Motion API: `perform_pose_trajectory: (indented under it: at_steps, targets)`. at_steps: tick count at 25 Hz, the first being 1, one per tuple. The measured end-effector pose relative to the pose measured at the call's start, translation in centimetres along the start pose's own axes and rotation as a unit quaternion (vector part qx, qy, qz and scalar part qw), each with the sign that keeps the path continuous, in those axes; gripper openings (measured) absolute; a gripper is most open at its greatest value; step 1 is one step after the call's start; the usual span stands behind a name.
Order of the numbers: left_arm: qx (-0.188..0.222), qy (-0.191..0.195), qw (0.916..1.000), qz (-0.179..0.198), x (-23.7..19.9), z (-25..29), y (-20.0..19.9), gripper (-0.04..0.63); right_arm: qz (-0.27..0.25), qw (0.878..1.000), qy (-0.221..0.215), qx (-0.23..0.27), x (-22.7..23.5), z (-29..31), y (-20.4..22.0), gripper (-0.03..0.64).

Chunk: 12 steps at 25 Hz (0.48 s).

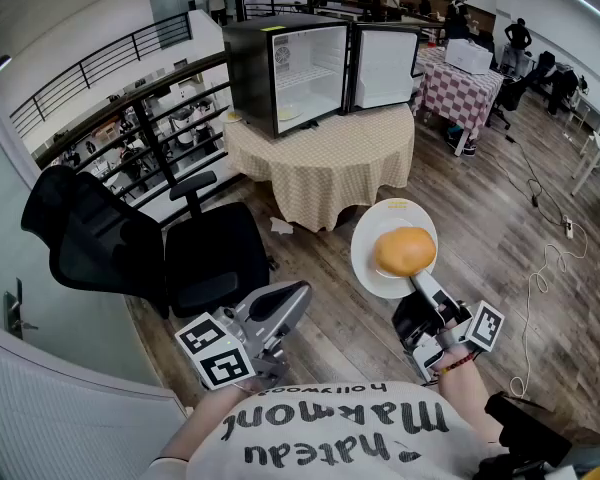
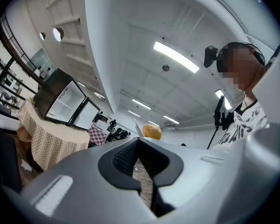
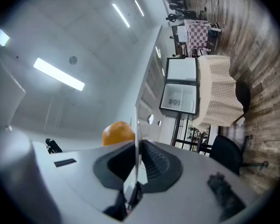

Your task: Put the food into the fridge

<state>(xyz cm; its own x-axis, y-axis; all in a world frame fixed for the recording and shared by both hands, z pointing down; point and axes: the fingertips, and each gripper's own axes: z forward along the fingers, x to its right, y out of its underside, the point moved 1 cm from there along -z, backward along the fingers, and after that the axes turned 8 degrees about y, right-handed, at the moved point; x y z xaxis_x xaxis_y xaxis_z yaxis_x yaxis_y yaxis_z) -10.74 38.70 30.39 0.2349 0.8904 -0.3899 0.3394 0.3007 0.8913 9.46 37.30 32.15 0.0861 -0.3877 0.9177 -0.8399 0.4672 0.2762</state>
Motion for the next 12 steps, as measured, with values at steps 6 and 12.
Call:
perform_pose_trajectory:
  at_steps: [6, 12]
  targets:
    - [0.002, 0.001, 1.0000, -0.001, -0.08, -0.33, -0.02, 0.006, 0.002, 1.000, -0.005, -0.001, -0.22, 0.12, 0.20, 0.032]
    - [0.000, 0.004, 1.0000, 0.001, -0.27, -0.76, -0.30, 0.006, -0.005, 1.000, -0.012, 0.001, -0.59, 0.26, 0.49, 0.032]
